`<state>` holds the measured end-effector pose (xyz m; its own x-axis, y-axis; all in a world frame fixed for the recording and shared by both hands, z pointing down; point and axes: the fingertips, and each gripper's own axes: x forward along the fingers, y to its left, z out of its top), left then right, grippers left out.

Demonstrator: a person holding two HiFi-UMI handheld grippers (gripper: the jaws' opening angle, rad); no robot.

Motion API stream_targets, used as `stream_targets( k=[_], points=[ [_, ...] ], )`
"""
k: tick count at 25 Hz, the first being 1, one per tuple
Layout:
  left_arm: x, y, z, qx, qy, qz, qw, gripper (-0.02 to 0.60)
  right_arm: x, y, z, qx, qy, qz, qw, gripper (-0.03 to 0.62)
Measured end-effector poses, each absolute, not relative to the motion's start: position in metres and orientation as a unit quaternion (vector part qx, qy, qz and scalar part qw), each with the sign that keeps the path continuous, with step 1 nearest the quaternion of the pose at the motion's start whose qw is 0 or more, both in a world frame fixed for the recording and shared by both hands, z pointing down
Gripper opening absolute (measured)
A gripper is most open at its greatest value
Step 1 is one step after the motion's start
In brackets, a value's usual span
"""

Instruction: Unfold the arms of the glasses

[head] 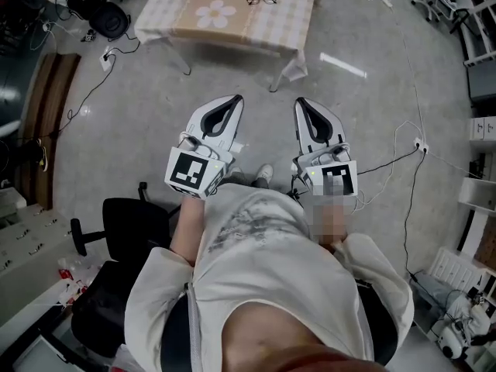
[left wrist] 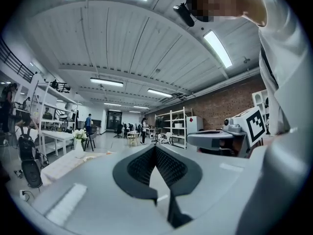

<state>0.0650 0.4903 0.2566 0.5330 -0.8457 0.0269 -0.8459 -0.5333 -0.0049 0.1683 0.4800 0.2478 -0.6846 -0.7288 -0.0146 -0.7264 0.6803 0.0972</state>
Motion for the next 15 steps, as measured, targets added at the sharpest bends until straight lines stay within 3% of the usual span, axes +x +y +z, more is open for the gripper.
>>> stream_targets(
  k=[15],
  points=[
    [0.033, 0.437, 0.272, 0.871, -0.491, 0.010, 0.013, 0.008, 0.133, 0.427, 0.261, 0.396, -0.917, -0.042, 0.032, 0.015]
  ],
)
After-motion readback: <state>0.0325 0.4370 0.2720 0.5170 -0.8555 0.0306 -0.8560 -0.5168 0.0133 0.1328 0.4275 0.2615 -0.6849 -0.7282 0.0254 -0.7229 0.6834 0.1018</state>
